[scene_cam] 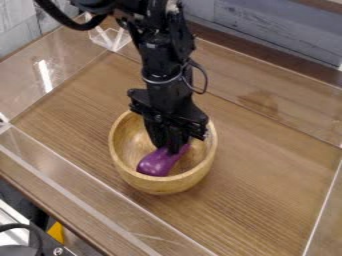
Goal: Remove the purple eggplant from inside the brown bowl and put it on the table
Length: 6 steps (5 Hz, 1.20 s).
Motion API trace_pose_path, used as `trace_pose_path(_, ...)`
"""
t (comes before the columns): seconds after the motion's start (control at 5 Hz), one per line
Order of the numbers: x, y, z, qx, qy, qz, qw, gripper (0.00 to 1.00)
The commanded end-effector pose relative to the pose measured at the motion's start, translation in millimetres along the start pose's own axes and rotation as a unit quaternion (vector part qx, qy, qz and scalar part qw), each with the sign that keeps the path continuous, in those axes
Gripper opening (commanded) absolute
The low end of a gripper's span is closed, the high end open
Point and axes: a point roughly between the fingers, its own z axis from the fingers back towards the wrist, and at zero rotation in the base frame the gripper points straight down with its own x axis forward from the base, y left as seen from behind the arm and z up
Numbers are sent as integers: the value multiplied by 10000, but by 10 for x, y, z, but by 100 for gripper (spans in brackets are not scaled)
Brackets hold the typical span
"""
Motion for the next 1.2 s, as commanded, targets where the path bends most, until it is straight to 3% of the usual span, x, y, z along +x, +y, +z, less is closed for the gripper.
trace_pose_path(0.0, -14, -20, -48, -4, -23, -52, 10000, 0)
trace_pose_path(0.6, -87, -63, -165, -11, 42, -125, 9999, 0)
trace_pose_path(0.8, -94, -102, -151, -39, 57, -123, 9999, 100)
trace_pose_path(1.0, -99, -129, -155, -62, 75, -116, 9999, 100)
